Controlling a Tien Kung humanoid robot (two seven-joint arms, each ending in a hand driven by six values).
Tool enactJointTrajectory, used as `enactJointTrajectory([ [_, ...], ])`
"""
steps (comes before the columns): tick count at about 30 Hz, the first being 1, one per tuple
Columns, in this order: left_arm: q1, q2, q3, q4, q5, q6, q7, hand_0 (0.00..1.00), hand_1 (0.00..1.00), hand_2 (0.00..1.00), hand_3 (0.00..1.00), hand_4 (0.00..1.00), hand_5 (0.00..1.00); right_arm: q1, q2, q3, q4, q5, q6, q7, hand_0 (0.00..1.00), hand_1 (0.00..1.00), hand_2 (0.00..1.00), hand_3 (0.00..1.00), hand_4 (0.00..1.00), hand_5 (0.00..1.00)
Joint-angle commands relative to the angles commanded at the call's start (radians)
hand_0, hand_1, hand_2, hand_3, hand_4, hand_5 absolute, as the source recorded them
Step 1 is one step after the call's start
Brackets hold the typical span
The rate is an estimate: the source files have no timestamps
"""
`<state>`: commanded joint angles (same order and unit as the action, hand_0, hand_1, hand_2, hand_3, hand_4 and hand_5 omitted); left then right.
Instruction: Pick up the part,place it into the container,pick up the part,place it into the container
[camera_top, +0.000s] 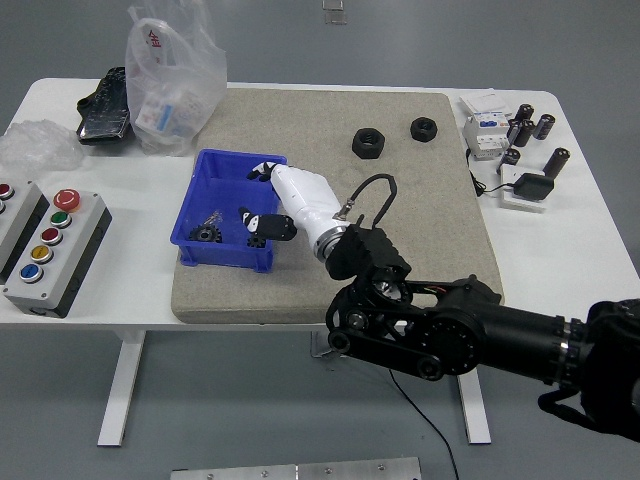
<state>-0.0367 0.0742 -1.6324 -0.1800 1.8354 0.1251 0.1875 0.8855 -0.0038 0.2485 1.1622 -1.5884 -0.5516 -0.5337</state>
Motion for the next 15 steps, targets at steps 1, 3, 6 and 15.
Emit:
enactJointTrajectory([
  [1,0.000,0.000,0.000,0.000,0.001,0.000,0.000,0.689,0.574,0.545,0.612,0.557,0.159,-0.006,-0.003,0.012,0.000,-0.003,-0.009,0.004,0.511,0.698,0.744,0.752,0.686,0.364],
  [3,0.001,-0.001,-0.001,0.000,0.003,0.000,-0.001,0.689,0.574,0.545,0.612,0.557,0.159,-0.021,-0.014,0.041,0.003,-0.008,-0.029,0.014,0.511,0.698,0.744,0.752,0.686,0.364],
  [6,0.004,-0.005,-0.001,0.000,0.001,0.000,-0.003,0.689,0.573,0.546,0.612,0.556,0.157,-0.079,-0.065,0.123,0.016,-0.003,-0.085,0.057,0.491,0.686,0.725,0.737,0.689,0.365],
  [15,0.017,-0.008,-0.028,0.000,0.009,0.009,-0.006,0.689,0.573,0.545,0.612,0.555,0.156,-0.257,-0.198,0.419,0.126,0.064,-0.094,0.233,0.494,0.676,0.713,0.723,0.692,0.362],
])
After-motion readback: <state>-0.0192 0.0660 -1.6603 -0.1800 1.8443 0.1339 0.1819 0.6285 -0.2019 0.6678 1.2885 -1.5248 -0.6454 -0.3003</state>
